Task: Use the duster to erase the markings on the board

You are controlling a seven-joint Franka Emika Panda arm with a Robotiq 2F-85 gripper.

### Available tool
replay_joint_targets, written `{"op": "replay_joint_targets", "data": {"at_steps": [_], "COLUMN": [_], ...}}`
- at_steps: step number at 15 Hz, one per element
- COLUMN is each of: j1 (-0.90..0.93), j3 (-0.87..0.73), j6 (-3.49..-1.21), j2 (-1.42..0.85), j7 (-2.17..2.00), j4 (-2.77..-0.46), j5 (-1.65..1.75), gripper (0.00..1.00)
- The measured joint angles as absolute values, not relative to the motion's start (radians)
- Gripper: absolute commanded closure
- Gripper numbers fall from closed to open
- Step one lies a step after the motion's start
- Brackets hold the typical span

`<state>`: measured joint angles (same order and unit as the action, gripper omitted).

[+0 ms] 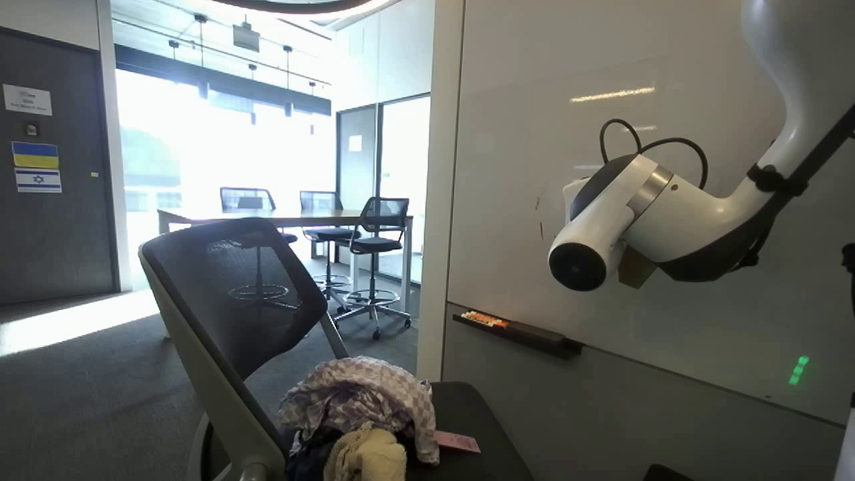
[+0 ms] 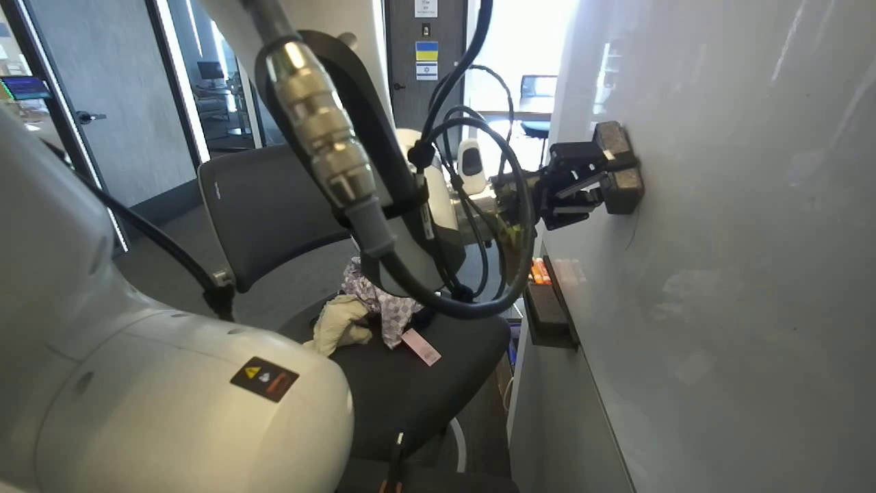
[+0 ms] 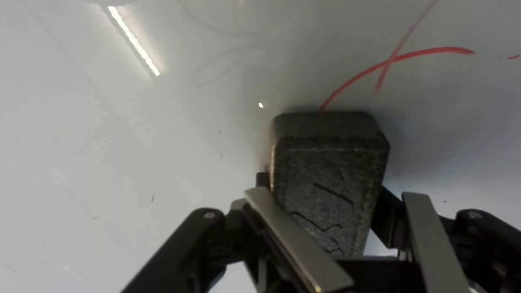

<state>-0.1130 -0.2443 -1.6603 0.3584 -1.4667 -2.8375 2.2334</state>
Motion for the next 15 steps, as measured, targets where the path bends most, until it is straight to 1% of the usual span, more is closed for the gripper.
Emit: {"op": "replay_joint_targets", "data": {"at_steps": [12, 15], "j1": [-0.117, -0.113], "j3": [-0.273, -0.270], "j6": [-1.764, -1.864], "j2": [0.239, 0.235], "j7": [-1.458, -1.413], "j4": [-2.856, -2.826], "j5": [2.216, 2.137], "gripper": [0.68, 0.68]}}
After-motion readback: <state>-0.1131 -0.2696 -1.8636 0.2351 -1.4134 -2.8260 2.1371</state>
